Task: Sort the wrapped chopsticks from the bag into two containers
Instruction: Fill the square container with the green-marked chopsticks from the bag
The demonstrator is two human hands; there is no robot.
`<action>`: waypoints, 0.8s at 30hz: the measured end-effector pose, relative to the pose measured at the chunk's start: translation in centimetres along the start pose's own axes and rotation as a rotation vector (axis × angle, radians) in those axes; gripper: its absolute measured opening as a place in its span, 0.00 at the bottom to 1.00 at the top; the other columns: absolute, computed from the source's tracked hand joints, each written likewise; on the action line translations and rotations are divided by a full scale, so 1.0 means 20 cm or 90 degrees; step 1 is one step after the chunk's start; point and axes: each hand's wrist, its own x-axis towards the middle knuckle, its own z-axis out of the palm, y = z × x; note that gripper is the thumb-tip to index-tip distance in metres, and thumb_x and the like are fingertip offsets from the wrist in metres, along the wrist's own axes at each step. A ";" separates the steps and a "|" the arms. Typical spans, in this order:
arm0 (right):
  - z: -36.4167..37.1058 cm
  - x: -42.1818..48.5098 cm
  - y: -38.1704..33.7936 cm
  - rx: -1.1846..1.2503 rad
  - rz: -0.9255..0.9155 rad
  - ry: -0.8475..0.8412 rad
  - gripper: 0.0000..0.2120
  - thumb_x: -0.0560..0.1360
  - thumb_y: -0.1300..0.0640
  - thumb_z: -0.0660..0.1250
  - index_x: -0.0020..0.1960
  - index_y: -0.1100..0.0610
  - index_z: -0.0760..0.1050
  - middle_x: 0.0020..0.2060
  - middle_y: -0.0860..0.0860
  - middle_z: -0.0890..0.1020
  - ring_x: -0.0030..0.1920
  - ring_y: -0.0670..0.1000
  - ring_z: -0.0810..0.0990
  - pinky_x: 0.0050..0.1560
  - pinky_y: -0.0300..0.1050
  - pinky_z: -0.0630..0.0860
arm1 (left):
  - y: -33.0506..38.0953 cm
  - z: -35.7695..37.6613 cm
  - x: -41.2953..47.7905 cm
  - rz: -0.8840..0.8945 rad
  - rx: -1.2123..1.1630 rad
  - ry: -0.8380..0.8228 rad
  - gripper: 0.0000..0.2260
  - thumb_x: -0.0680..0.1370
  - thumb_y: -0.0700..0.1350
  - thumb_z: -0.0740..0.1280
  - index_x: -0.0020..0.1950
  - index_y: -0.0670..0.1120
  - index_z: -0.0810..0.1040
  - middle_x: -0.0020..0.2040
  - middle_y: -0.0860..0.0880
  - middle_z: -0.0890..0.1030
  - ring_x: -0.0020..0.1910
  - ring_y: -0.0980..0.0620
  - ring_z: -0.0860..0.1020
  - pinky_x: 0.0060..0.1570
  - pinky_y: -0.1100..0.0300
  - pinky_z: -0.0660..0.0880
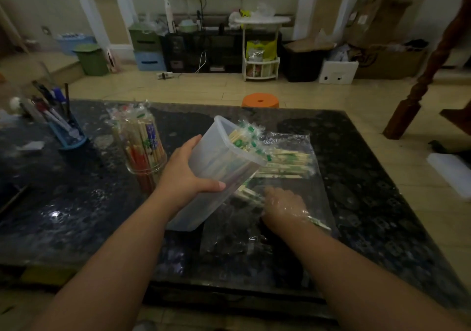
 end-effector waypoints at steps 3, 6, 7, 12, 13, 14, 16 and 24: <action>0.01 -0.08 0.01 -0.017 -0.018 -0.006 0.15 0.77 0.52 0.61 0.63 0.51 0.65 0.57 0.53 0.78 0.56 0.58 0.78 0.53 0.51 0.72 | 0.01 0.00 -0.01 0.009 0.005 -0.002 0.57 0.51 0.60 0.80 0.78 0.59 0.60 0.73 0.55 0.67 0.70 0.50 0.69 0.67 0.41 0.70; -0.01 -0.15 0.00 0.007 0.007 -0.043 0.18 0.78 0.55 0.62 0.67 0.52 0.67 0.61 0.54 0.75 0.60 0.59 0.77 0.56 0.51 0.74 | 0.02 0.01 -0.03 0.019 0.006 -0.009 0.55 0.54 0.57 0.81 0.78 0.59 0.60 0.73 0.54 0.67 0.70 0.50 0.68 0.67 0.41 0.69; -0.03 -0.17 0.00 0.005 0.015 -0.060 0.18 0.78 0.56 0.64 0.67 0.53 0.69 0.61 0.54 0.73 0.60 0.59 0.77 0.56 0.52 0.74 | 0.02 0.01 -0.03 0.021 0.006 -0.011 0.54 0.55 0.55 0.82 0.78 0.59 0.60 0.73 0.54 0.66 0.70 0.49 0.68 0.67 0.41 0.69; -0.11 -0.28 -0.01 -0.072 -0.048 -0.075 0.15 0.78 0.56 0.63 0.64 0.56 0.75 0.60 0.56 0.78 0.59 0.59 0.79 0.56 0.53 0.77 | 0.03 0.00 -0.06 0.011 0.013 -0.020 0.56 0.54 0.58 0.81 0.79 0.59 0.59 0.74 0.54 0.66 0.71 0.49 0.67 0.68 0.39 0.68; -0.12 -0.30 -0.02 -0.086 -0.061 -0.093 0.15 0.78 0.57 0.63 0.64 0.56 0.75 0.61 0.57 0.78 0.60 0.60 0.79 0.57 0.54 0.77 | 0.04 0.00 -0.06 0.007 0.011 -0.020 0.57 0.52 0.60 0.80 0.79 0.60 0.59 0.74 0.54 0.66 0.71 0.49 0.67 0.68 0.39 0.69; -0.14 -0.32 -0.03 -0.097 -0.072 -0.113 0.15 0.78 0.57 0.63 0.63 0.57 0.76 0.61 0.58 0.79 0.60 0.60 0.79 0.58 0.54 0.76 | 0.04 0.00 -0.07 0.006 0.007 -0.019 0.57 0.51 0.61 0.79 0.78 0.60 0.59 0.75 0.54 0.65 0.71 0.49 0.67 0.68 0.39 0.69; -0.18 -0.36 -0.05 -0.123 -0.114 -0.126 0.14 0.77 0.56 0.65 0.61 0.57 0.77 0.59 0.58 0.80 0.58 0.61 0.79 0.57 0.54 0.76 | 0.04 -0.01 -0.07 0.002 0.001 -0.022 0.58 0.51 0.61 0.79 0.78 0.60 0.59 0.74 0.55 0.66 0.71 0.49 0.67 0.68 0.39 0.68; -0.49 -0.49 -0.12 -0.177 -0.331 0.095 0.15 0.73 0.40 0.63 0.51 0.50 0.76 0.43 0.51 0.82 0.45 0.57 0.81 0.40 0.47 0.71 | 0.03 -0.03 -0.08 0.007 -0.018 -0.026 0.58 0.49 0.60 0.79 0.78 0.58 0.60 0.70 0.58 0.67 0.67 0.52 0.69 0.65 0.47 0.70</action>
